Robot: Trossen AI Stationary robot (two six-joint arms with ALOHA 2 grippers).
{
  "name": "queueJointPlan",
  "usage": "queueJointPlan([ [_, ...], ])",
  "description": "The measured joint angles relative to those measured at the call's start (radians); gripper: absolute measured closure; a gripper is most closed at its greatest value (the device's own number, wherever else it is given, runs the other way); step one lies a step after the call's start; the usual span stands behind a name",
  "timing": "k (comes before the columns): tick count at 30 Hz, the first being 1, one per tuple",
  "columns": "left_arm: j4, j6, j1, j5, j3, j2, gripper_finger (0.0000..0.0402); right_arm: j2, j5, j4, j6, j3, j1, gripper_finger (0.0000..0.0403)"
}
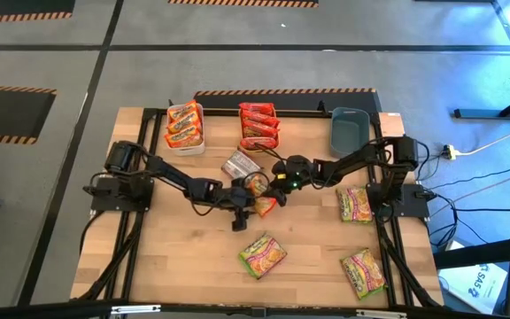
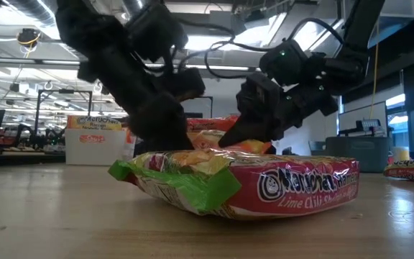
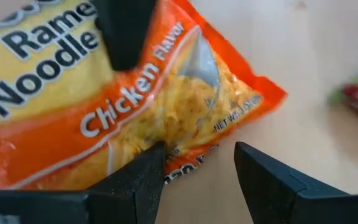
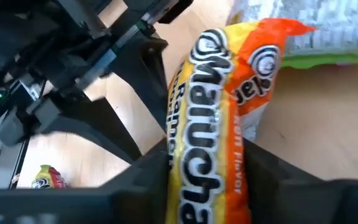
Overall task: Sort Maruchan noodles
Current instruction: Put the light orange noddle pack into the white bin
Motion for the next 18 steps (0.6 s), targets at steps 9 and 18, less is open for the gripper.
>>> queueJointPlan([
  [9,-0.194,0.019,-0.027,0.002,-0.002,-0.242,0.0215,0.0,-0.002,0.009,-0.059,0.006,0.001,0.034],
  [18,-0.212,0.072,-0.001,-0.099,0.0,-0.469,0.0215,-0.001,-0.026,-0.053,-0.256,0.125,0.058,0.0343],
])
